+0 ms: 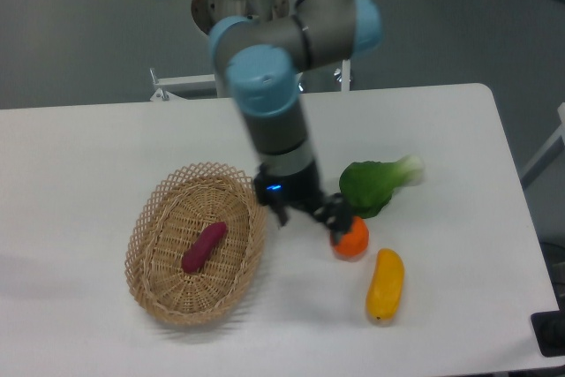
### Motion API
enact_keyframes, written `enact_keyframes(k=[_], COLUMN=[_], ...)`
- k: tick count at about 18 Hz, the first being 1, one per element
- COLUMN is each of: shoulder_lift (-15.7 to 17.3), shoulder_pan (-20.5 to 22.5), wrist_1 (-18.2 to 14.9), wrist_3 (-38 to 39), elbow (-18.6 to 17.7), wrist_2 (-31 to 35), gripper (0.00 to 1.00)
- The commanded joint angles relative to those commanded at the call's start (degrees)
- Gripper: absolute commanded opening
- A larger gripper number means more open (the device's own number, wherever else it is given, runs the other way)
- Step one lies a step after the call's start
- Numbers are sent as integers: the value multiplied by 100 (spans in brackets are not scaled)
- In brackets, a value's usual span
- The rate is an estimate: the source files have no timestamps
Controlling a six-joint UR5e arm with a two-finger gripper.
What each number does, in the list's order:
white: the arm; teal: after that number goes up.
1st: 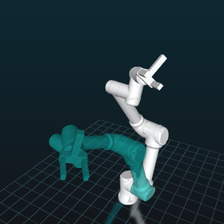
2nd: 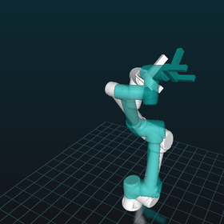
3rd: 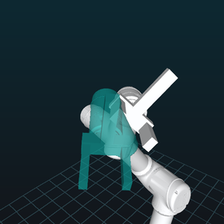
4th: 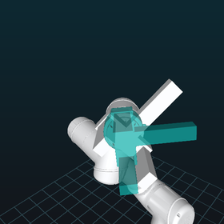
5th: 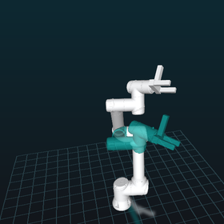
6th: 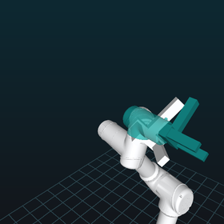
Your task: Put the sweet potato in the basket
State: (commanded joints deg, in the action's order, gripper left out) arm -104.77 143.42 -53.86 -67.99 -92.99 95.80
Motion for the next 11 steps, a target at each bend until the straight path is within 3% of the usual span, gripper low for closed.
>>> enact_keyframes(k=[6,11], shoulder_lift=[255,352], shoulder_pan=[801,907], wrist_1=[-668,-740], wrist_3=[-1821,-2280], elbow=[53,-35], wrist_2=[-711,-756], gripper=[100,100])
